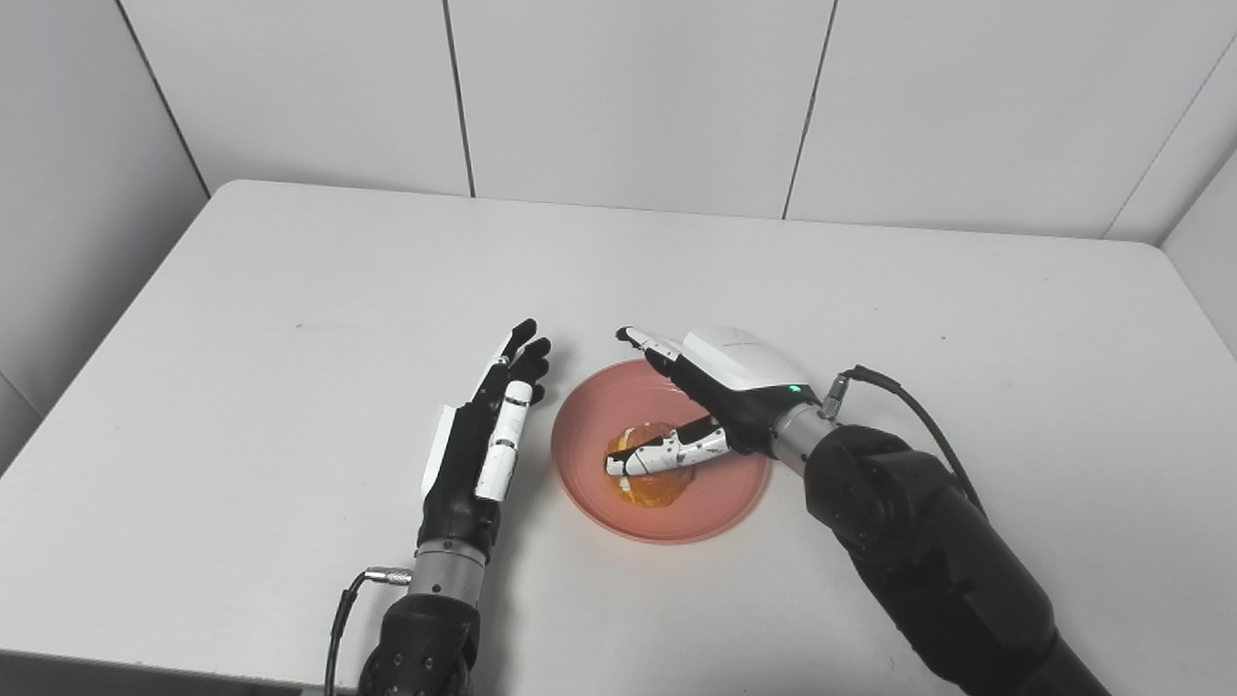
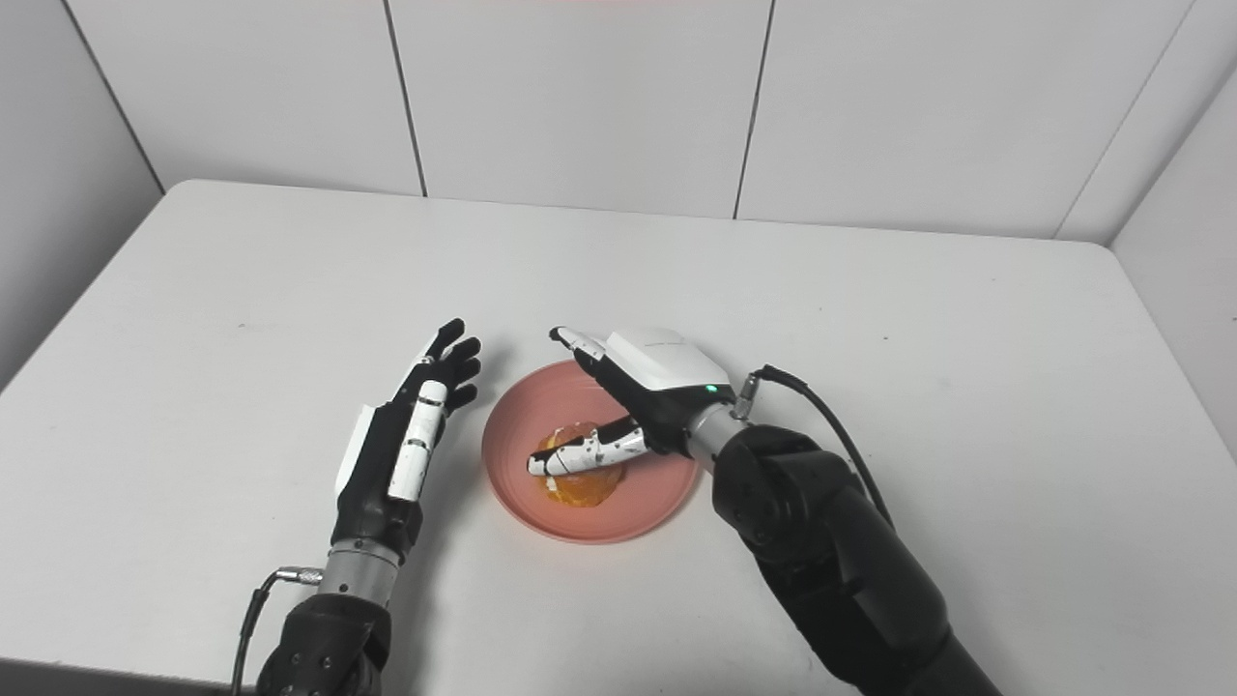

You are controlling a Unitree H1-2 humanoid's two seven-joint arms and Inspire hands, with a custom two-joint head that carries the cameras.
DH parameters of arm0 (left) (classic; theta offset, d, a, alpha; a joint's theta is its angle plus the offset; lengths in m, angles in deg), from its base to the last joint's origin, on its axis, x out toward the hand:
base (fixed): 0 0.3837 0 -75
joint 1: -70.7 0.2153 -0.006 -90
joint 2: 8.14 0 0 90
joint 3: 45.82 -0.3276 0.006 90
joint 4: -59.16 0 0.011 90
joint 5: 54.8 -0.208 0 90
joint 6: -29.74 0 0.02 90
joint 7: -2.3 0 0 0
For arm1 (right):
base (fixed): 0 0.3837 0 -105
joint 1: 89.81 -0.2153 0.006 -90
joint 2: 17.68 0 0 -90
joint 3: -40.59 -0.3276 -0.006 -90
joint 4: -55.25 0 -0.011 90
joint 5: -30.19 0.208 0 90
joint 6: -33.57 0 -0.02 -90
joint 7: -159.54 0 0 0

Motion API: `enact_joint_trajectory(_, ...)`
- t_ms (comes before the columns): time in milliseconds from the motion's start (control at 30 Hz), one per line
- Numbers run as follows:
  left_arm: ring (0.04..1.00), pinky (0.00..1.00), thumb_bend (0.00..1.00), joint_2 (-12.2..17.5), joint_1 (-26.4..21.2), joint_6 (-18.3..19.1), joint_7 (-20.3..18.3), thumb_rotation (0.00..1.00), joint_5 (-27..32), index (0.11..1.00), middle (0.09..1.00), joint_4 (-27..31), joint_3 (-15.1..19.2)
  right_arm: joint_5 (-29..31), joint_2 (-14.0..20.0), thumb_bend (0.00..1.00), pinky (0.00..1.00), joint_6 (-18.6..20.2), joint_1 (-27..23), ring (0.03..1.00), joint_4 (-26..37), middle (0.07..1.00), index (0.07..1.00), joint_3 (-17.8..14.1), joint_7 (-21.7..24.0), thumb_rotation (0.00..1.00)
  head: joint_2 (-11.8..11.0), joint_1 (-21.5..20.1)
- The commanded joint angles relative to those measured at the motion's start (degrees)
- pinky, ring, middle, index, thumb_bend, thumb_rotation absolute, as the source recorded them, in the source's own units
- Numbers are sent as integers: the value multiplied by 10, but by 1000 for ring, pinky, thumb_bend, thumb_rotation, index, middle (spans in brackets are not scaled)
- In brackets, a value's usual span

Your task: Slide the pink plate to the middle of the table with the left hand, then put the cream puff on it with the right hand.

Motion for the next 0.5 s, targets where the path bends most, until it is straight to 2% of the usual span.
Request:
enact_joint_trajectory(0, 899, 878, 466, -5, -5, -15, 3, 1000, 2, 890, 901, 8, -1, 6, 3, 897, 695, -30, -18, 881, 29, 968, 996, -16, -16, 768, 0, 1)
enact_joint_trajectory(100, 898, 877, 483, -5, -4, -13, 3, 1000, 3, 890, 901, 10, 0, 18, 8, 916, 761, -39, -17, 924, 48, 985, 1000, -30, -19, 784, 0, 1)
enact_joint_trajectory(267, 899, 871, 490, -3, -4, -16, 4, 1000, -5, 891, 904, 8, -2, 33, 9, 939, 798, -24, -14, 968, 82, 1000, 1000, -62, -15, 808, -1, 1)
enact_joint_trajectory(333, 899, 871, 489, -3, -4, -16, 5, 1000, -8, 890, 903, 8, -2, 44, 7, 947, 806, -31, -10, 972, 85, 1000, 1000, -79, -27, 820, -1, 1)
enact_joint_trajectory(433, 895, 874, 485, -4, -5, -19, 7, 1000, -8, 888, 900, 7, -1, 79, -1, 952, 755, -43, 12, 965, 93, 1000, 1000, -127, -70, 886, -2, 0)
enact_joint_trajectory(467, 893, 874, 483, -4, -5, -21, 7, 1000, -10, 888, 899, 6, -1, 95, -5, 933, 756, -51, 22, 962, 95, 1000, 1000, -145, -87, 872, -2, 0)
